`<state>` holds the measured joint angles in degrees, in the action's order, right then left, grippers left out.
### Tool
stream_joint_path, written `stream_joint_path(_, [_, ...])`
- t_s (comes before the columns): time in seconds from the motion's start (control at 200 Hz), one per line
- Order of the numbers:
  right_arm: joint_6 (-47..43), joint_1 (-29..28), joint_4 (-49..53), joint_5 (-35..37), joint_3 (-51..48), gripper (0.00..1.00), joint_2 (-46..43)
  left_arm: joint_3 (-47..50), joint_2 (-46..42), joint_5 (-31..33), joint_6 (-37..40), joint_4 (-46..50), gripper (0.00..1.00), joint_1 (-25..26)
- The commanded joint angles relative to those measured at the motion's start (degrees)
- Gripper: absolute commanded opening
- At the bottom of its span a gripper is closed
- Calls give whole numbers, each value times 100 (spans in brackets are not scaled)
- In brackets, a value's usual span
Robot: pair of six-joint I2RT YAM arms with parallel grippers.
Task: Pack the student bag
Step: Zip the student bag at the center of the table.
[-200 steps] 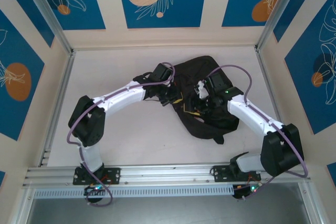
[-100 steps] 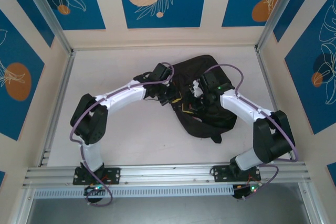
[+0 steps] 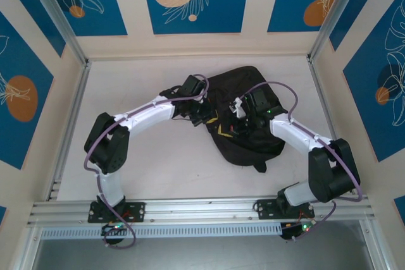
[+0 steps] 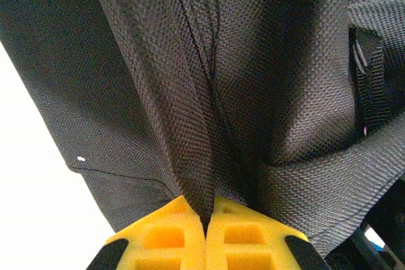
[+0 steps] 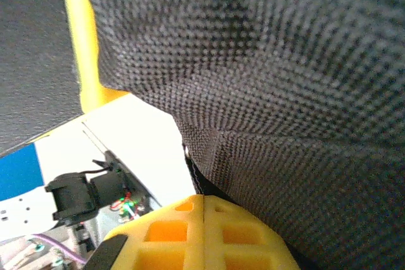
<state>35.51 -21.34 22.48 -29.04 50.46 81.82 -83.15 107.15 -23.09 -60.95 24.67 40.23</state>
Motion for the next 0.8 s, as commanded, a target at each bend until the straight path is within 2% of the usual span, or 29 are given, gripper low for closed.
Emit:
stream_joint_path(0.0, [430, 144, -477, -666, -190, 0, -62, -126, 182, -277, 111, -45, 0, -33])
stream_joint_path(0.27, [766, 284, -864, -954, -136, 16, 207, -173, 201, -291, 193, -16, 0, -37])
stream_joint_path(0.415, [881, 318, -982, -960, -107, 15, 309, -131, 175, -292, 202, -40, 0, -36])
stream_joint_path(0.65, [710, 320, -630, -627, 50, 3, 478, -123, 165, -294, 206, -58, 0, -47])
stream_joint_path(0.735, [440, 321, -256, -167, 175, 3, 284, -122, 157, -301, 232, -49, 0, -65])
stream_joint_path(0.795, [264, 319, 60, 253, 267, 9, 94, -95, 148, -300, 233, -42, 0, -68])
